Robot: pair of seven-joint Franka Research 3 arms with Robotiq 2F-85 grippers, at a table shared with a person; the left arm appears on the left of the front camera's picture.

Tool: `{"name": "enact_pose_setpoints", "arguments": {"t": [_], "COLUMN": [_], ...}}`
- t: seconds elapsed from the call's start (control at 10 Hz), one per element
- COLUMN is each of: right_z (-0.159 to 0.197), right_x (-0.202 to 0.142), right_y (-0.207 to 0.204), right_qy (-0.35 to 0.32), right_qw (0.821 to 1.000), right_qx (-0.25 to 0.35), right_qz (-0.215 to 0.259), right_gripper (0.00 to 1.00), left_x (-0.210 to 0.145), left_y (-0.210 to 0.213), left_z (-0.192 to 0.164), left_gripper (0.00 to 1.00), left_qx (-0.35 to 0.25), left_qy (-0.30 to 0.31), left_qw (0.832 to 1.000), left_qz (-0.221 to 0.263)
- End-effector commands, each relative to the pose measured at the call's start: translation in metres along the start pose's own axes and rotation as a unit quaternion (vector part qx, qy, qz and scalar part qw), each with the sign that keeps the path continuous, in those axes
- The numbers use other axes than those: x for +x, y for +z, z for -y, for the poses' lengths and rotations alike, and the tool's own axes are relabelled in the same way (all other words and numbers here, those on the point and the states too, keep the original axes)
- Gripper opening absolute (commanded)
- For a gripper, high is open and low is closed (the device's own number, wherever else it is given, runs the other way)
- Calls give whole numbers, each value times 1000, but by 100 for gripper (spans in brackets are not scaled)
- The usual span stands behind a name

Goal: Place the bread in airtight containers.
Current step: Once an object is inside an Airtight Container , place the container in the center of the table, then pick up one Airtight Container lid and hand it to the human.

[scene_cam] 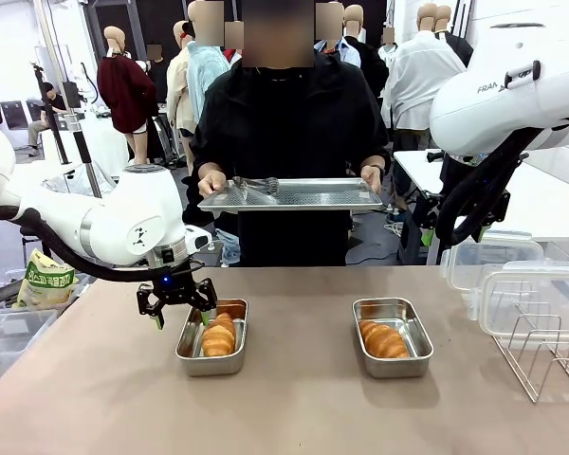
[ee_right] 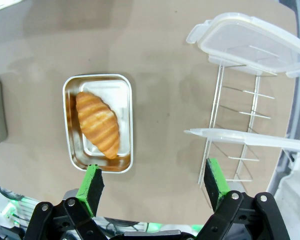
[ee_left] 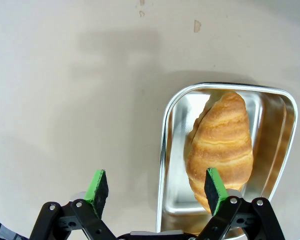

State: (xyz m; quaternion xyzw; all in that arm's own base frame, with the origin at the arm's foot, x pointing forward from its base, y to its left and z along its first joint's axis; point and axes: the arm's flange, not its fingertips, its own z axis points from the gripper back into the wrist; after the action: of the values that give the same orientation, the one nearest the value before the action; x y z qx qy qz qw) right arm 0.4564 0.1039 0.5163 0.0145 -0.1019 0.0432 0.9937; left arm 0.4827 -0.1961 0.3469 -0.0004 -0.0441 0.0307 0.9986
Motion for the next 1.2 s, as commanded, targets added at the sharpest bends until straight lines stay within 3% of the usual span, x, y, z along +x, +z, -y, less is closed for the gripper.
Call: {"name": "enact_pose_setpoints", "arguments": {"t": [0.0, 1.1], "right_z": [0, 0], "right_x": [-1, -1], "right_y": [-1, -1], "right_qy": [-3, -3], "right_qw": [1000, 1000], "right_qx": [-9, -9], "right_qz": [-1, -1], "right_gripper": [100, 100], "left_x": [0, 0], "left_y": [0, 0], "left_z": [0, 0], "left_gripper": [100, 100], "left_qx": [-1, 0], "left_qy": [-1, 0], "left_qw": [1000, 1000], "left_qz": [1, 0]}}
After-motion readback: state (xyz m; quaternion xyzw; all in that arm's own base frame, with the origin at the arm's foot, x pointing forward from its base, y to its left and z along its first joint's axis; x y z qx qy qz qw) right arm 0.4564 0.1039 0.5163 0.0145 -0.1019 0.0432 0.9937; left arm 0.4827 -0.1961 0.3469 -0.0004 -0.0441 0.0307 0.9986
